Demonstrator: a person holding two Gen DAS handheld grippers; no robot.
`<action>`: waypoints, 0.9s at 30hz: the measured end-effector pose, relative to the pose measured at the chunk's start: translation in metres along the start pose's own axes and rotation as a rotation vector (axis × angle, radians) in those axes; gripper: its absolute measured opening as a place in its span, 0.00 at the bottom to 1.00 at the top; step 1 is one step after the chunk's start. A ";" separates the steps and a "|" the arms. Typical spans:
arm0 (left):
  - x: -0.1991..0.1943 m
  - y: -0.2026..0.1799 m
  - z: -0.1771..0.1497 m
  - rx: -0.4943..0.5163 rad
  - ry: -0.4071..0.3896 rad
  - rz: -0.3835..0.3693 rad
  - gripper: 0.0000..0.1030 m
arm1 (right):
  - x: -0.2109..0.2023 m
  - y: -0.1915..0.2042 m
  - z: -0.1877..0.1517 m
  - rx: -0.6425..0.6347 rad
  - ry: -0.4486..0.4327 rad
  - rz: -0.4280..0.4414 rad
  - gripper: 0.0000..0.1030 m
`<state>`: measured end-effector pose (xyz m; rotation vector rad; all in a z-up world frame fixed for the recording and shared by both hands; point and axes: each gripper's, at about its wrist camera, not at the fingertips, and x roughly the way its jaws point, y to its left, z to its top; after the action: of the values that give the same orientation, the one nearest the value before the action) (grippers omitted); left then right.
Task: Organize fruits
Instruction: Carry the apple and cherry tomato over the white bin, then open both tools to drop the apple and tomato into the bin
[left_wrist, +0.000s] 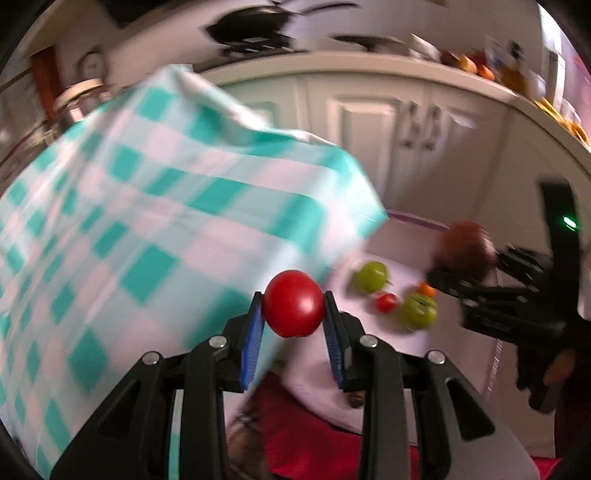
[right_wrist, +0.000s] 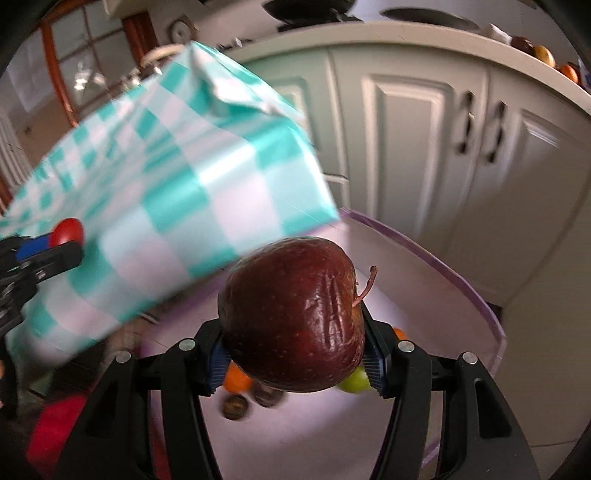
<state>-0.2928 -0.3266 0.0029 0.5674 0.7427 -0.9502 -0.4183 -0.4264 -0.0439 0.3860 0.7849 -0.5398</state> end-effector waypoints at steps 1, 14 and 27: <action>0.007 -0.010 -0.001 0.027 0.020 -0.023 0.31 | 0.003 -0.004 -0.002 0.000 0.010 -0.016 0.56; 0.144 -0.069 -0.034 0.163 0.386 -0.180 0.31 | 0.050 -0.004 -0.063 -0.120 0.343 -0.097 0.56; 0.190 -0.056 -0.067 0.148 0.502 -0.175 0.39 | 0.110 0.021 -0.101 -0.203 0.608 -0.164 0.56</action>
<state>-0.2915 -0.4029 -0.1922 0.8995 1.1918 -1.0418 -0.3980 -0.3918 -0.1886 0.2989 1.4554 -0.4924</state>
